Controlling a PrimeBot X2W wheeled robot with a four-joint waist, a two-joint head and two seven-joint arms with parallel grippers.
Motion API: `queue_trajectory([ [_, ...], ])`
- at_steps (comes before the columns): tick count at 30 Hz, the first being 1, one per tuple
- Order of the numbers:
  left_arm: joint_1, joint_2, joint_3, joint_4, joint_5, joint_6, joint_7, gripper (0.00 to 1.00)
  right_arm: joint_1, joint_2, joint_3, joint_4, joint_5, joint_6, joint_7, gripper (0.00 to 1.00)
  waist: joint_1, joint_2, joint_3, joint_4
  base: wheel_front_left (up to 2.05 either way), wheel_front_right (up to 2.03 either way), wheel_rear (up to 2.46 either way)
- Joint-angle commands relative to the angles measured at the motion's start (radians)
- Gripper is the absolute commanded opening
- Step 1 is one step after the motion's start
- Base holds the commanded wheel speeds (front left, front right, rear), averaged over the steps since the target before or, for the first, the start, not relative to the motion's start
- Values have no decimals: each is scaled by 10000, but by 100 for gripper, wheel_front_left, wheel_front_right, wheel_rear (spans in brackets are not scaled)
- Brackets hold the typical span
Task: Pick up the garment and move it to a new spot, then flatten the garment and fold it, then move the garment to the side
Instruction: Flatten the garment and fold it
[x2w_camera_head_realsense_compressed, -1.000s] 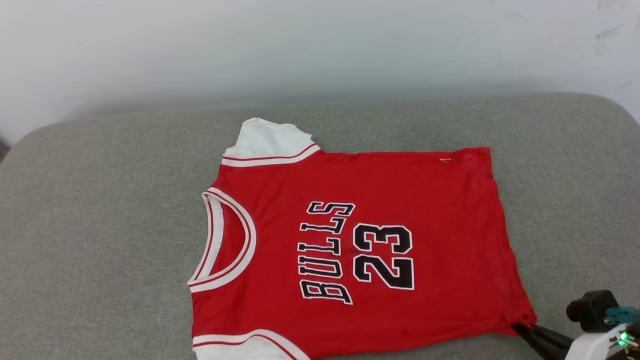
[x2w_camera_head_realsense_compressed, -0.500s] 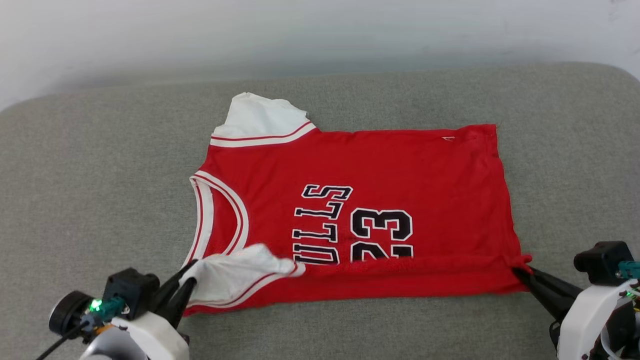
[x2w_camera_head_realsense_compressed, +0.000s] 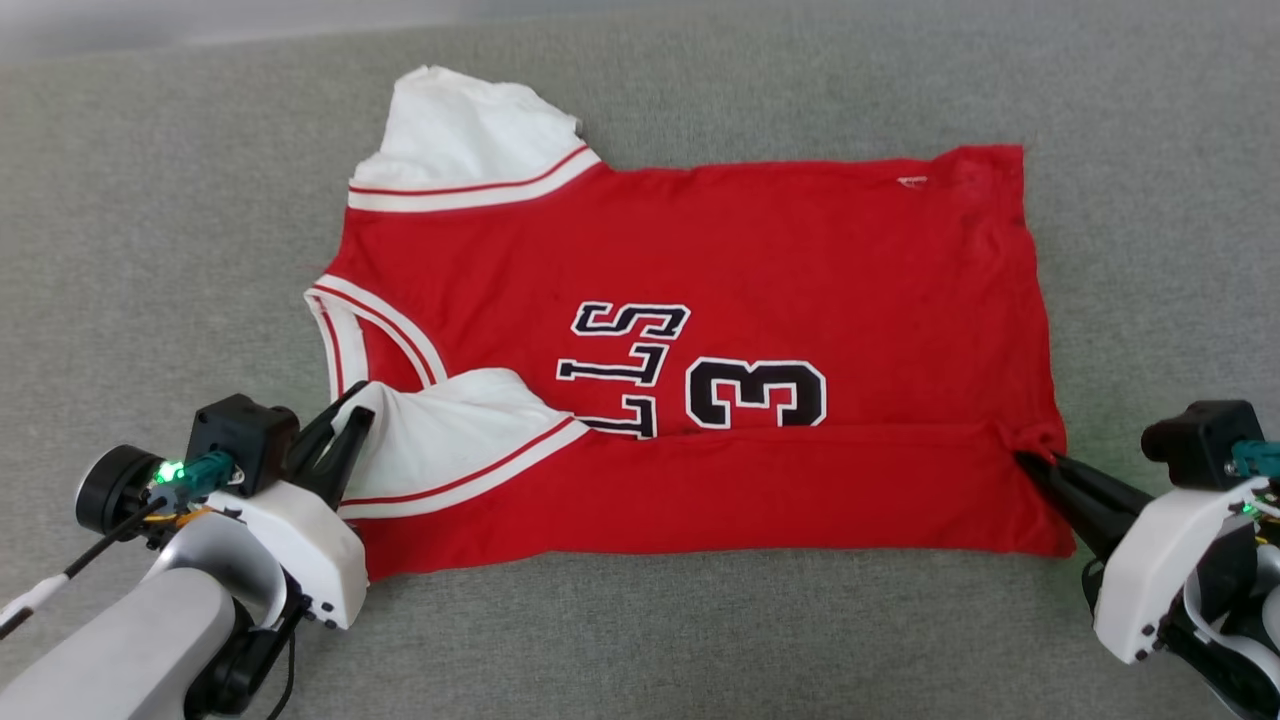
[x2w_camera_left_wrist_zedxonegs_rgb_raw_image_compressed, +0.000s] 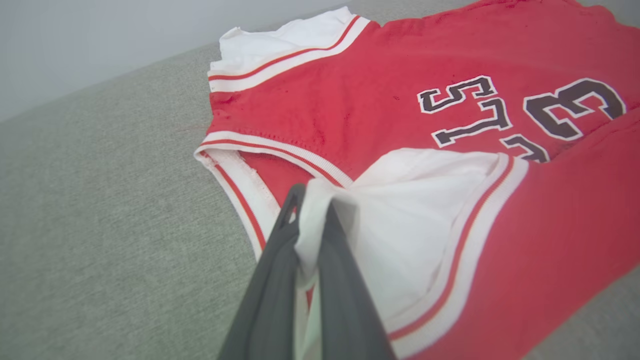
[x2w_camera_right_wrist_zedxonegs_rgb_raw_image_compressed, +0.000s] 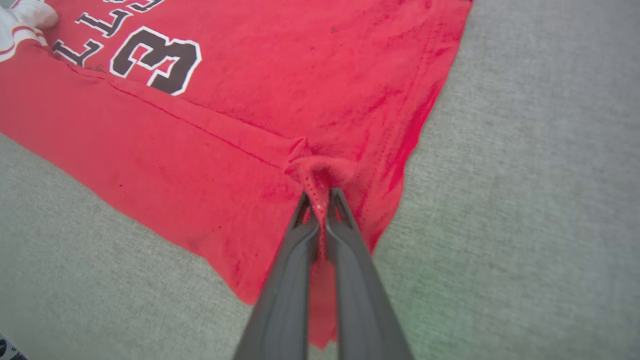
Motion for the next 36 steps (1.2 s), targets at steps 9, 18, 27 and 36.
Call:
queue_trajectory([
  [9, -475, -944, -406, 2047, -8, -840, -215, 0, -636, 372, 417, 1063, 4, -8, 17, 0, -2, 0, 548, -4, 0, 0, 0],
  [18, -768, -778, -270, 2577, -93, -1090, -264, 100, -623, 307, 275, 630, -90, -5, -279, 100, -2, 0, -256, 305, 0, 0, 0],
  [27, -1490, 421, -245, 936, -657, -1313, 2093, 100, -275, 267, -178, 8, -344, -5, -145, 100, -2, 0, -799, 671, 0, 0, 0],
  [36, -2298, 1029, -590, -18, -2464, -1892, 6182, 100, -431, 414, -165, -309, -458, -5, 350, 100, -2, 0, -835, 645, 0, 0, 0],
])
